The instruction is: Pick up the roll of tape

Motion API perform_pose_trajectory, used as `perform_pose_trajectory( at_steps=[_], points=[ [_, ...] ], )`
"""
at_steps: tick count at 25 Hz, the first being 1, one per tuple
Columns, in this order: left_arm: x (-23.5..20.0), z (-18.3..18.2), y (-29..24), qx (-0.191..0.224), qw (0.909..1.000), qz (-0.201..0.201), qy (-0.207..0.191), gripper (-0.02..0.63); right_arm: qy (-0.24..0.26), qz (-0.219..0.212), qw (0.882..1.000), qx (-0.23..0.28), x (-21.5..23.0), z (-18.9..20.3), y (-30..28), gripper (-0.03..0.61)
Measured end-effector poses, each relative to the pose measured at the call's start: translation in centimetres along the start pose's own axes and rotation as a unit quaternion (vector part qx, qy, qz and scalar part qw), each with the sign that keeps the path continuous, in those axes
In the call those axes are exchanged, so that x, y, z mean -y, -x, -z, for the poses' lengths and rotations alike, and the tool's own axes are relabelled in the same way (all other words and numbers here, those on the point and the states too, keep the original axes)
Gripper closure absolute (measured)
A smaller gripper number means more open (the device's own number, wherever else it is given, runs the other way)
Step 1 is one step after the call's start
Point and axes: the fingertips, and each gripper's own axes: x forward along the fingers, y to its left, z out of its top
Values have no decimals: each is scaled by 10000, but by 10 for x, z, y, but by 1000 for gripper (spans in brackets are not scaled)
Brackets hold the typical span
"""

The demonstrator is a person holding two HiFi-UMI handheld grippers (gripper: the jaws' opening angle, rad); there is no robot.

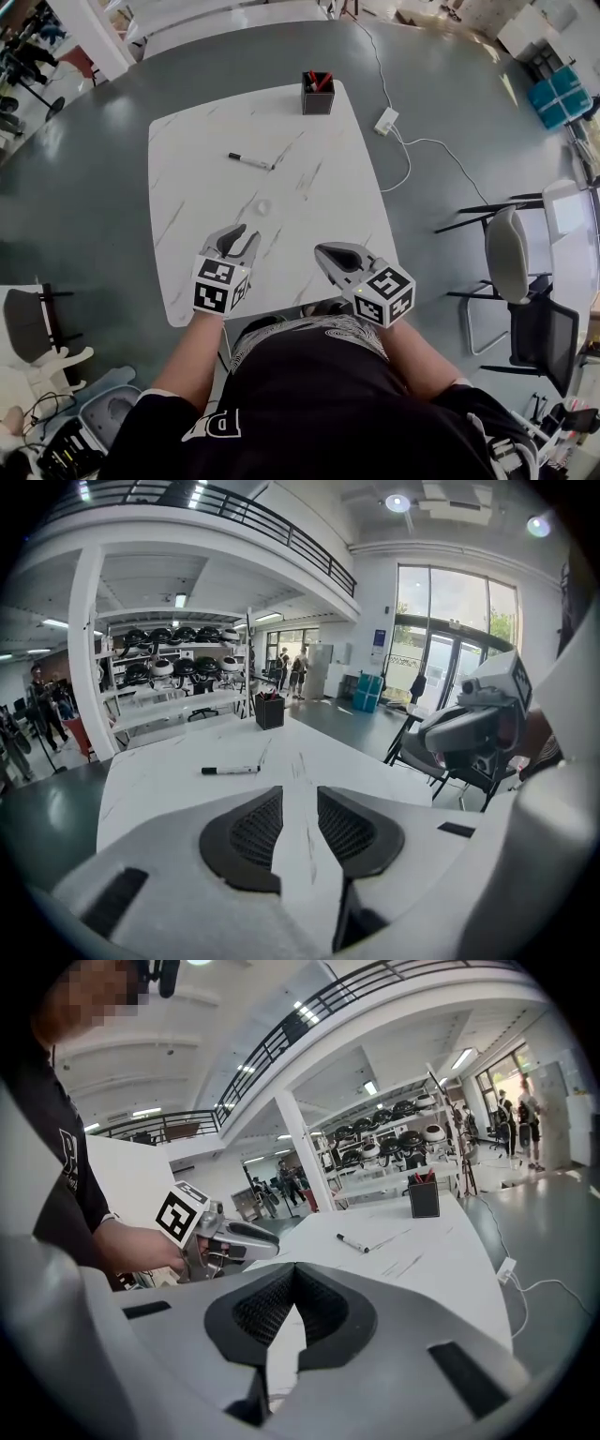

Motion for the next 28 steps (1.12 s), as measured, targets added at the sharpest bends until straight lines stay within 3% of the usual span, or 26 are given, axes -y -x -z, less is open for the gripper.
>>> perform_pose_trajectory(
  at_steps=[16, 28],
  points=[
    [-44, 36, -113, -992, 9949, -167, 51, 443, -487, 133, 9982, -323, 56, 19, -2, 575],
    [-50, 63, -165, -1525, 9883, 5, 35, 394, -595, 163, 9970, -470, 77, 23, -10, 575]
  ],
)
